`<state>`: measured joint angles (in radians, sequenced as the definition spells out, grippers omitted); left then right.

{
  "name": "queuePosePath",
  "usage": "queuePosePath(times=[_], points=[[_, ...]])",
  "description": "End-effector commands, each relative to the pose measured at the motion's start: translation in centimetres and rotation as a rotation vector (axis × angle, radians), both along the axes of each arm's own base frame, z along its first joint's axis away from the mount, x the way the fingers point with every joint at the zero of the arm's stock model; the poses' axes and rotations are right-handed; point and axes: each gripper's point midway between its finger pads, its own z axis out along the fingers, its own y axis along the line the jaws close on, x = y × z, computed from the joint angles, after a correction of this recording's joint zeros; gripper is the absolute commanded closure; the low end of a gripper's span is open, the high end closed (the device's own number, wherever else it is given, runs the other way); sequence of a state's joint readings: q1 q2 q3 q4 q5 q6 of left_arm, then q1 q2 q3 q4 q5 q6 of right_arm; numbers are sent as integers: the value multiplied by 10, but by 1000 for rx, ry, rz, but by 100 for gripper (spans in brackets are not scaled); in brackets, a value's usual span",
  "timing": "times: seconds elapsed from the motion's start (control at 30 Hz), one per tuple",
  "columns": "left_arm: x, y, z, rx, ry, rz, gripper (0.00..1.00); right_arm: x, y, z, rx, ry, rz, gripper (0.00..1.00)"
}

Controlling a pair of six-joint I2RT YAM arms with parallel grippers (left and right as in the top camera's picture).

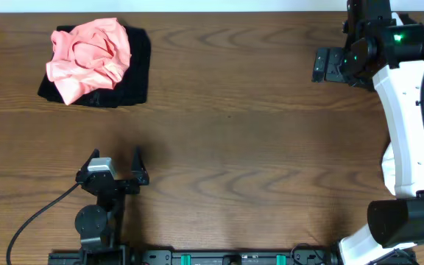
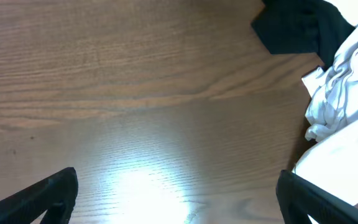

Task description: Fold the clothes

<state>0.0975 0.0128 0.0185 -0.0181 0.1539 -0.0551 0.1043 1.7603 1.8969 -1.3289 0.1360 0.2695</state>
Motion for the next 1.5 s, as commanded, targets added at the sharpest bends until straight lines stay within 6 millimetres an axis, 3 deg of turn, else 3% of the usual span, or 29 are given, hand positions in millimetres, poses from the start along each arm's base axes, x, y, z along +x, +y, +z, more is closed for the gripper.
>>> queuePosePath(times=[0.0,0.7,0.8,1.0,1.07,1.17,1.33,1.47], points=[[-1,-2,-14,-8,44,-11,2,1,-5,3,-20,-7,-1,1],[-1,-2,-15,-8,44,-11,2,1,-9,4,-39,-13,-5,1],[-1,-2,-15,-8,44,-11,2,1,-7,20,-32,-71,-2,1],[-1,-2,-15,-9,44,-11,2,17,19,94,20,-466,134,1],[-1,-2,-15,-9,44,-11,2,11,23,112,25,-593,176,1],[-1,-2,-15,-8,44,-11,2,-9,16,122,26,-732,165,1],[-1,-2,-15,-8,44,-11,2,-52,1,101,24,-893,138,1],[-1,-2,-15,-8,44,-11,2,-89,-14,51,-2,-967,110,1]])
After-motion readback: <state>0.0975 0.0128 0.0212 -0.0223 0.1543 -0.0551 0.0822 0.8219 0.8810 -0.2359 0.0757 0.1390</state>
